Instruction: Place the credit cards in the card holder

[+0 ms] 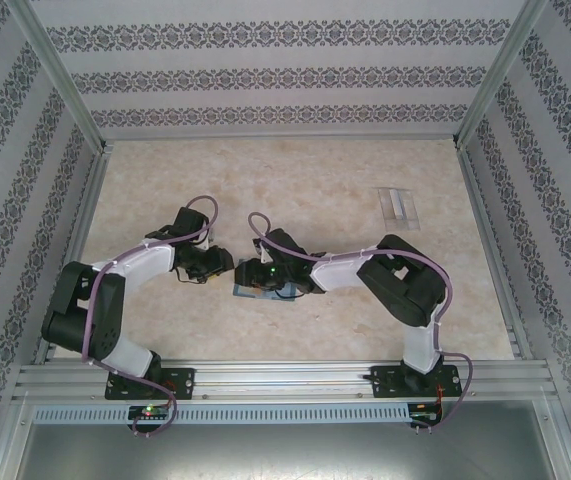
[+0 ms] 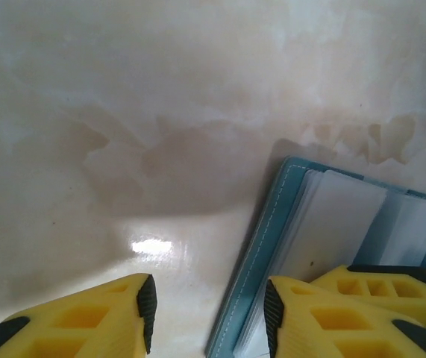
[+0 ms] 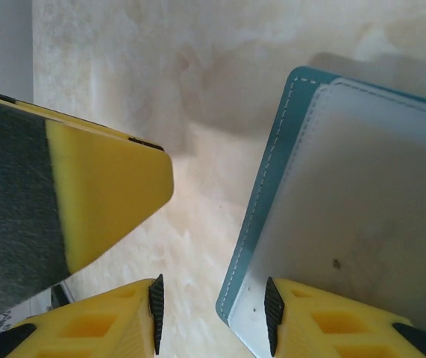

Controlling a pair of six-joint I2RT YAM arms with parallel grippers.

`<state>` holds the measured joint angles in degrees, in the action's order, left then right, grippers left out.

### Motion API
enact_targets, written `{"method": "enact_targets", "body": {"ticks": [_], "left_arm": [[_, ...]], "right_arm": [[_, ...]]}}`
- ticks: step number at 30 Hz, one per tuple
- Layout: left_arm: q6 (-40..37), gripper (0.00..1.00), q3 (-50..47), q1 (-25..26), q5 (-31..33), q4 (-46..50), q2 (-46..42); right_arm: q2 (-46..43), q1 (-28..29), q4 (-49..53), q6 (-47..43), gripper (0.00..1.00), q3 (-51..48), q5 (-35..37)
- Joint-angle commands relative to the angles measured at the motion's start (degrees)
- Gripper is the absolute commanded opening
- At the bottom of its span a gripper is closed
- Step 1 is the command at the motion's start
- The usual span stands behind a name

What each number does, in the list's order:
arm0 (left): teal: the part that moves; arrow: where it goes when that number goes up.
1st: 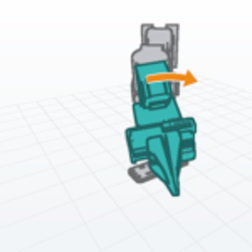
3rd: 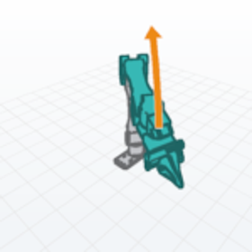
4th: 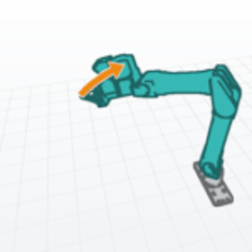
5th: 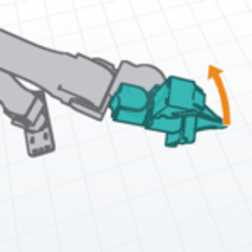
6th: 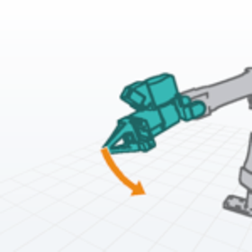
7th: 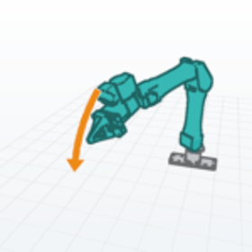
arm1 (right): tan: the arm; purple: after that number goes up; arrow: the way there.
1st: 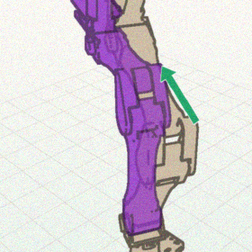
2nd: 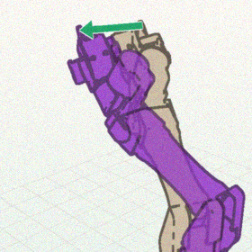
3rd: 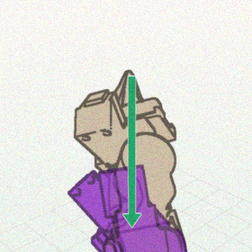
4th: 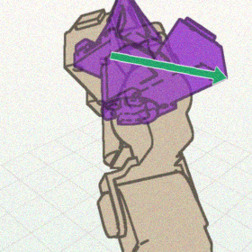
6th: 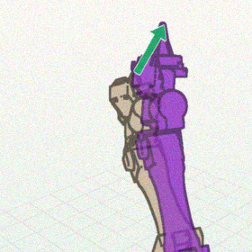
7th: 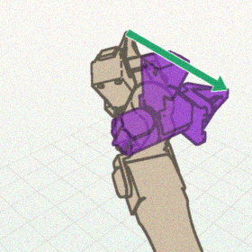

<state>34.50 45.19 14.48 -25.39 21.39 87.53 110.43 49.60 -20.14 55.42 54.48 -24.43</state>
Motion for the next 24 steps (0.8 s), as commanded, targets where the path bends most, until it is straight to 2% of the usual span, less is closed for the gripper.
{"method": "enact_targets", "body": {"ticks": [1,8,13,14,16,18,20,22,23,24], "left_arm": [[-1.7,0.45,-0.7,-0.6,-1.1,-2.1,0.7],[-1.5,0.47,-1.2,0.4,1.5,-2.5,0.5],[-2.1,0.52,-1.0,2.8,4.1,-0.5,-0.7],[-2.4,0.54,-1.1,3.3,4.7,-0.3,-1.1],[-2.8,0.58,-1.3,3.8,6.2,0.6,-2.6],[-2.9,0.6,-1.6,4.4,7.8,1.5,-4.1],[-2.8,0.62,-2.3,4.8,8.6,1.0,-5.7],[-3.4,0.62,-2.1,5.2,8.3,1.1,-6.7],[-3.9,0.62,-1.6,5.3,8.4,1.9,-7.1],[-4.3,0.63,-1.2,5.4,9.1,3.0,-7.5]], "right_arm": [[-1.8,-0.4,1.4,-0.2,0.44,-0.5,-0.4],[-11.0,-5.4,7.2,-3.5,0.46,-1.0,-0.1],[-17.0,-12.2,20.8,-9.1,0.48,0.6,2.3],[-17.9,-13.2,25.1,-11.6,0.49,1.9,3.6],[-20.3,-15.2,36.5,-17.9,0.53,5.7,11.1],[-22.4,-17.3,43.6,-21.9,0.56,8.1,17.3],[-24.6,-19.6,46.1,-25.0,0.62,8.5,21.1],[-26.7,-22.0,47.7,-27.6,0.82,8.6,25.7],[-27.5,-23.0,48.3,-28.4,0.97,8.8,27.5],[-28.0,-24.4,49.0,-29.8,0.98,9.0,29.2]]}}
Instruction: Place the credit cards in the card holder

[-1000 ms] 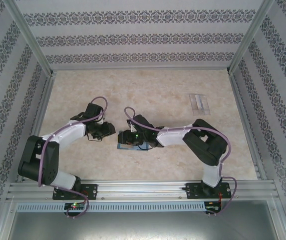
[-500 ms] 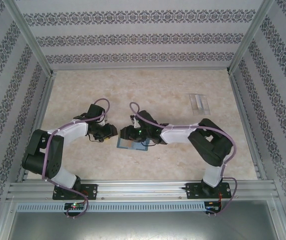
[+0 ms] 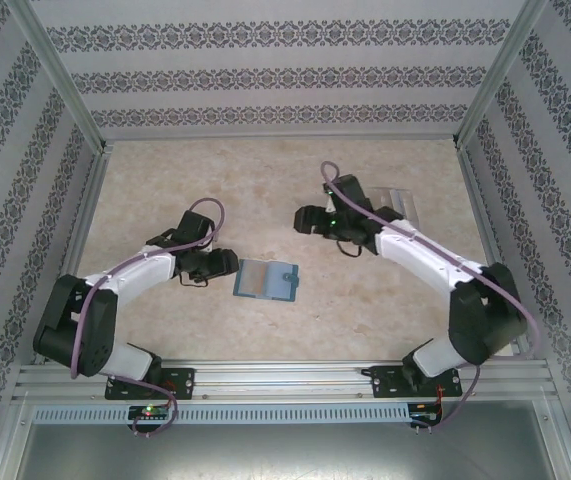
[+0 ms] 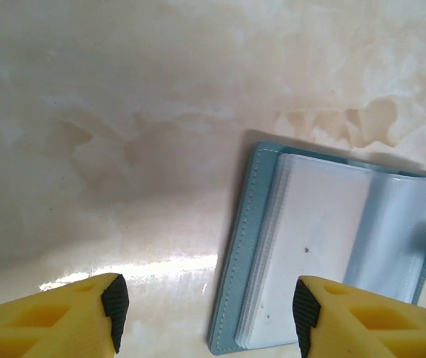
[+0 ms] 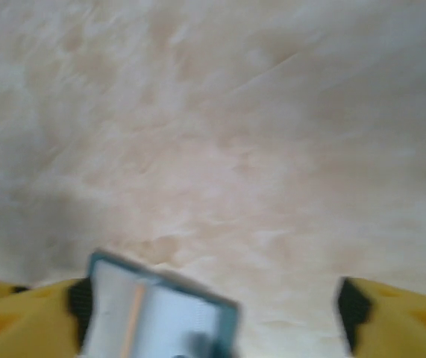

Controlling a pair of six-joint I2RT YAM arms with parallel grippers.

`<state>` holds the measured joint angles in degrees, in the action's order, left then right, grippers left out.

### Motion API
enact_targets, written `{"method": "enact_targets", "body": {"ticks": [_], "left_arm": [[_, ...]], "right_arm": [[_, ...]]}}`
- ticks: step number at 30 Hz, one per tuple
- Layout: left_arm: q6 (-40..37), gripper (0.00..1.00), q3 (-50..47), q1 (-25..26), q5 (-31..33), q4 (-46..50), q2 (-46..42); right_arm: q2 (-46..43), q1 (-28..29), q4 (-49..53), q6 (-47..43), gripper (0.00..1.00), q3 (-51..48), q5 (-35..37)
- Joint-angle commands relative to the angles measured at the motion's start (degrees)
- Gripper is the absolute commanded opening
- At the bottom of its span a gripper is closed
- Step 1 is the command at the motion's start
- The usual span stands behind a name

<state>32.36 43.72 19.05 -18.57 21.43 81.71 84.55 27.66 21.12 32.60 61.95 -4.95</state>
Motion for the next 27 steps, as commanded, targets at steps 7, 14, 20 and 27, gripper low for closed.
{"method": "enact_targets", "body": {"ticks": [7,14,20,27], "left_arm": [[-4.1,0.85,-0.3,1.3,7.1,6.9,-7.0],[-2.9,0.96,-4.1,1.4,6.3,5.8,-12.4],[-3.6,1.0,-5.2,1.4,8.8,8.5,-16.9],[-2.7,1.0,-7.0,1.4,10.2,9.1,-20.5]], "right_arm": [[-2.5,-10.5,9.7,-15.9,0.98,4.7,22.5],[6.3,-18.7,10.2,-20.2,0.98,7.1,20.1],[16.2,-21.9,14.8,-23.7,0.98,14.6,24.4],[21.9,-24.6,15.6,-25.1,0.98,19.2,25.5]]}}
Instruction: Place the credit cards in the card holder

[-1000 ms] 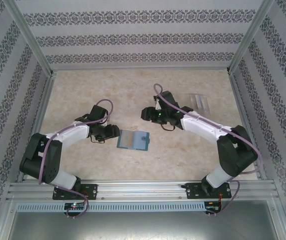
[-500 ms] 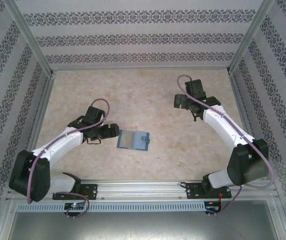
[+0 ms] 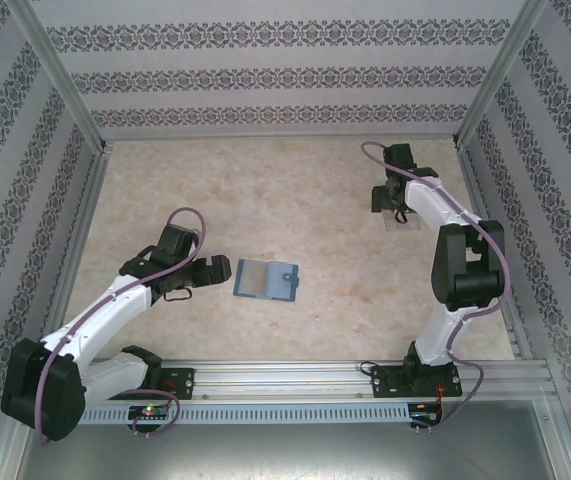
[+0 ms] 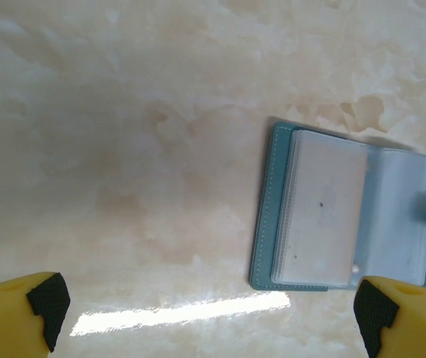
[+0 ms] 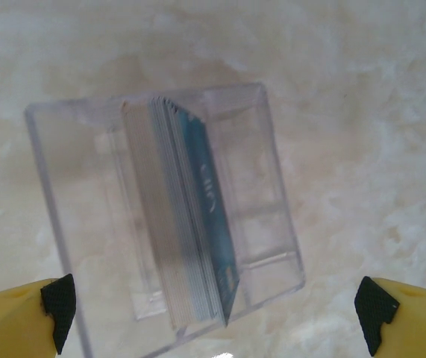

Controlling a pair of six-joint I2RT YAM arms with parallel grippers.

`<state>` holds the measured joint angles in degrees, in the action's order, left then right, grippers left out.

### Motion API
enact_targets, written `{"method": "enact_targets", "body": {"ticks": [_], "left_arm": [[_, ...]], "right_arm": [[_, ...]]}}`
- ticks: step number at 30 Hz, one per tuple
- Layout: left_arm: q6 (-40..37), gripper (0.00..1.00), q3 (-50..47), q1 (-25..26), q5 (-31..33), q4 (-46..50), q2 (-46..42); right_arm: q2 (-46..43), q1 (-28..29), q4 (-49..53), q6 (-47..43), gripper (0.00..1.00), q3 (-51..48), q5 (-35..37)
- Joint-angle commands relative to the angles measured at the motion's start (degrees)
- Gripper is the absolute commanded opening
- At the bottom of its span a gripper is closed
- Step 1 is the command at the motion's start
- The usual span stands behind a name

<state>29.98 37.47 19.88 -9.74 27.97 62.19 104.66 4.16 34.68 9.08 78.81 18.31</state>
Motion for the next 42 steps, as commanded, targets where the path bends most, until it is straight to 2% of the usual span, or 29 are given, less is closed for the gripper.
{"method": "enact_targets", "body": {"ticks": [1,9,17,22,26,33,36,42], "left_arm": [[-0.4,1.0,-0.7,0.7,1.1,2.7,-1.1],[-0.6,1.0,-0.5,0.7,1.4,3.7,-1.9],[-0.3,1.0,-1.3,0.6,2.2,3.6,-2.7],[-0.1,1.0,-1.3,0.6,1.4,3.6,-2.4],[-1.0,1.0,-1.5,0.6,3.2,3.9,-2.9],[-0.8,1.0,-0.4,0.6,1.7,3.5,-3.0],[-0.5,1.0,1.4,0.6,-1.4,3.4,-1.7],[1.2,1.0,2.3,0.6,-1.8,4.1,-3.1]], "right_arm": [[2.6,-1.5,1.8,-1.7,0.98,2.6,2.1],[7.9,-3.6,2.1,-1.0,0.98,5.5,3.5],[6.2,-4.1,-0.2,0.1,0.98,3.4,8.0],[6.1,-4.3,0.2,-2.0,0.86,3.9,1.0],[6.7,-4.3,1.0,-4.6,0.79,5.2,-4.4],[8.8,-5.5,5.9,-8.0,0.64,8.8,-7.1],[9.2,-6.4,5.7,-7.8,0.62,8.2,-9.8],[9.7,-6.8,6.2,-9.4,0.49,7.7,-8.3]]}}
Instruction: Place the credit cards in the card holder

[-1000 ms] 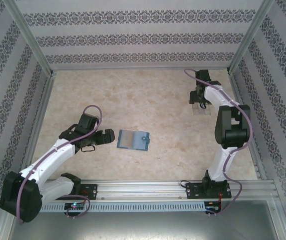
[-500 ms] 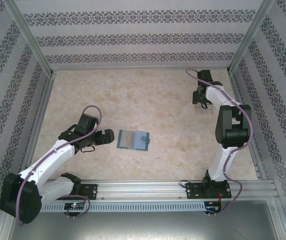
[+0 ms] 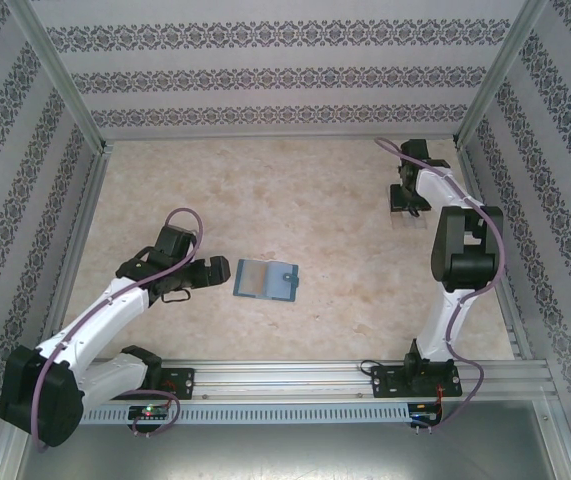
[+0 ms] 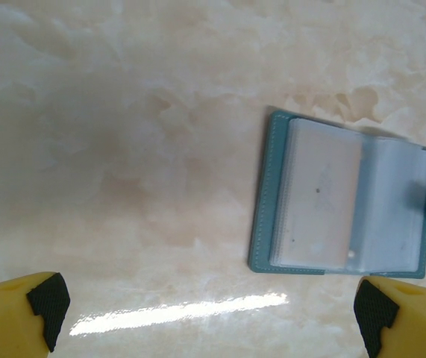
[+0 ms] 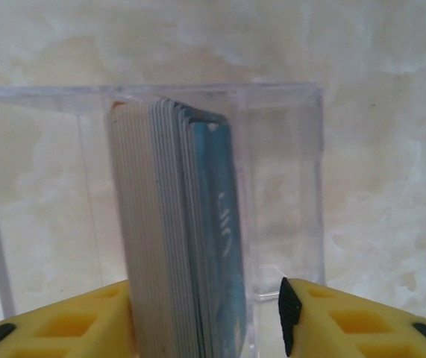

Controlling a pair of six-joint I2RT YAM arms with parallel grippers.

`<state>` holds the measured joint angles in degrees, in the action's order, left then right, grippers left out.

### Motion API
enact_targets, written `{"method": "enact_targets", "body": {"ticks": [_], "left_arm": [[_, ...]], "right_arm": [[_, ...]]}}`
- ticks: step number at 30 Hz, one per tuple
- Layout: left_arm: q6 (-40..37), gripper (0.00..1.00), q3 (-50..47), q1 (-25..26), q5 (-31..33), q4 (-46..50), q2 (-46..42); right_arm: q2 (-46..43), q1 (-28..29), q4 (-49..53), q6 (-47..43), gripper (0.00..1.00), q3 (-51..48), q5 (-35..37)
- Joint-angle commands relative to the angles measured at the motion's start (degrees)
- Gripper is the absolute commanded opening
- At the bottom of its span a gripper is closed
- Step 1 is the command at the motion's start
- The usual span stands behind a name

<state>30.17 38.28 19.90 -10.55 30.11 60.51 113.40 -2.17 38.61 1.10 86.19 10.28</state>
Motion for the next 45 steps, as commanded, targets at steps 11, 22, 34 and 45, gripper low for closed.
{"method": "enact_targets", "body": {"ticks": [11,22,34,45], "left_arm": [[1.9,1.0,2.3,0.6,-0.6,4.5,-3.2],[1.6,1.0,2.9,0.7,0.2,5.4,-2.8],[1.4,1.0,2.1,0.6,0.3,5.2,-2.8],[1.6,1.0,1.5,0.6,0.4,5.1,-3.0]], "right_arm": [[-3.2,0.5,-1.4,-3.8,0.46,-1.5,2.6],[-4.9,0.6,-3.0,-3.7,0.43,-2.9,2.0],[-5.5,1.0,-3.3,-3.7,0.37,-3.5,4.0],[-7.9,1.6,-4.5,-4.0,0.33,-4.7,4.2]]}}
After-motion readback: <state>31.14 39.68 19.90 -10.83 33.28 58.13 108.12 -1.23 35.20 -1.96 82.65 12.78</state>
